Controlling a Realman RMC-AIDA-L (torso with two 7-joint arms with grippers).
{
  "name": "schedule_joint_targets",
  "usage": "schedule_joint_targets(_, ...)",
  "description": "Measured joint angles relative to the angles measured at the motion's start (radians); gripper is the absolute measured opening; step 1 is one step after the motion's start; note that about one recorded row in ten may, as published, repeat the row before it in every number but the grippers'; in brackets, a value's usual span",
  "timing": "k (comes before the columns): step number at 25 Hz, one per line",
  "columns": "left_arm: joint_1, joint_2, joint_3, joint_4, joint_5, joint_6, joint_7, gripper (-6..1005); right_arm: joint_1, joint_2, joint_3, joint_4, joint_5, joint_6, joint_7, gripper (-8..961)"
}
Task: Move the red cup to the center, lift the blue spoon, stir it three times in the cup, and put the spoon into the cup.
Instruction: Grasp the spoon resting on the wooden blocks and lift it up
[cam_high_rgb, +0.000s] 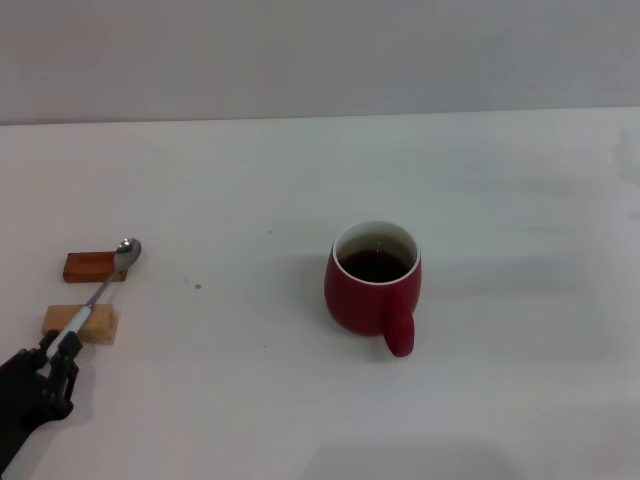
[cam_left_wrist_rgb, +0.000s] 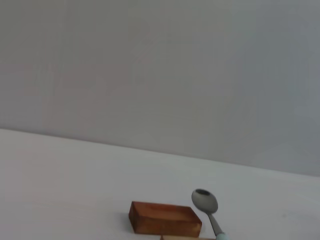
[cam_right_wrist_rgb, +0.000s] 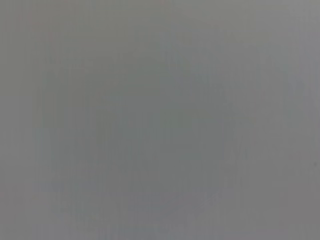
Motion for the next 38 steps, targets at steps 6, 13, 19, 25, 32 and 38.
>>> schedule_joint_targets(6,0.006,0.0,-0.011,0.018,-0.004,0.016,0.0,176,0.0,0.0,0.004,0.0,0.0,0.012,0.0,589)
schedule_joint_targets(13,0.0,0.0,-0.01,0.021,-0.004,0.018,0.0,176,0.0,-0.002,0.006,0.0,0.0,0.013,0.0,588)
schedule_joint_targets(19,-0.001,0.001,-0.009,0.031,0.003,0.021,0.0,176,0.0,-0.002,0.007,0.0,0.0,0.017,0.0,588)
schedule_joint_targets(25,-0.001,0.001,-0.005,0.037,0.005,0.025,-0.005,174,0.0,-0.002,0.007,0.0,0.0,0.022,0.0,588)
schedule_joint_targets(32,-0.001,0.003,-0.001,0.046,0.007,0.038,-0.008,172,0.0,-0.002,0.004,0.0,0.0,0.024,0.0,587)
schedule_joint_targets(38,-0.003,0.003,-0.001,0.057,0.008,0.05,-0.01,169,0.0,-0.001,0.003,0.0,0.0,0.025,0.0,589)
